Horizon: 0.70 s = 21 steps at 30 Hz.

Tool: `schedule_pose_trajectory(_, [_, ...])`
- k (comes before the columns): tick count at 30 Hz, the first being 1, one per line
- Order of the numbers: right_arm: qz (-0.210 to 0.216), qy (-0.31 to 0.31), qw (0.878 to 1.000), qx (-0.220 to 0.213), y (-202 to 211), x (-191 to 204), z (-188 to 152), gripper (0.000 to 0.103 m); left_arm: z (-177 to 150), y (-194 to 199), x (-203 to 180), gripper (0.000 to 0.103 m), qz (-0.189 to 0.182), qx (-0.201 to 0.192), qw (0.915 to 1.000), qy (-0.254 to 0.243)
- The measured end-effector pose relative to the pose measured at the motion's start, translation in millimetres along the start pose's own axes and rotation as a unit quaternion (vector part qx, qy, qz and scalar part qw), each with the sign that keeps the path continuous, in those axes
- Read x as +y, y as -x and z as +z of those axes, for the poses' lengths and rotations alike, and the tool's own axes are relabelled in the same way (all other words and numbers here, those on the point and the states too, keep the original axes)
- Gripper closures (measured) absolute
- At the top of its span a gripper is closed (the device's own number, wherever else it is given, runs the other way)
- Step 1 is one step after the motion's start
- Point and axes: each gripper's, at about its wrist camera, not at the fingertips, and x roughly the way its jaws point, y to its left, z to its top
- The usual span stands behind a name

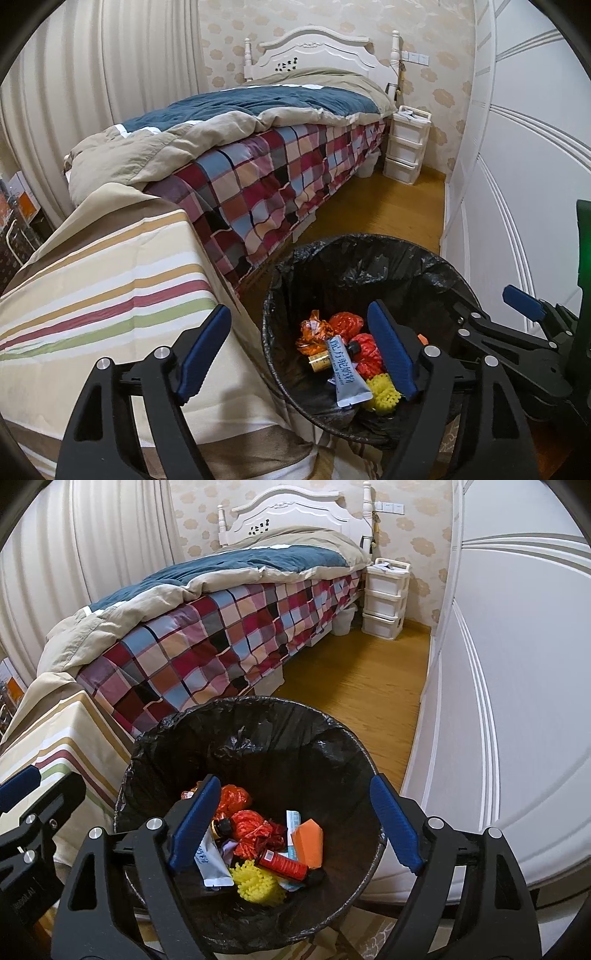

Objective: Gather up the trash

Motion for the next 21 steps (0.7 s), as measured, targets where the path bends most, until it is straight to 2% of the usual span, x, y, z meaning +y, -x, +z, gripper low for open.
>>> schedule_pose_trajectory(2, [-0.003, -0.001, 1.0, -0.003, 3, 0, 0, 0.017, 0, 2, 2, 0.024, 0.006, -0.003, 1.0, 0.002])
schedule_pose_trajectory(13, [-0.008, 0.002, 1.0, -0.015, 23, 8, -5, 0.016, -6, 23, 16, 0.019, 0.04, -0.024, 0.9989, 0.011])
schedule_pose_trajectory(21, [-0.001, 0.01, 1.0, -0.022, 43, 23, -15, 0.016, -18, 47, 32, 0.018, 0.047, -0.033, 0.9981, 0.023])
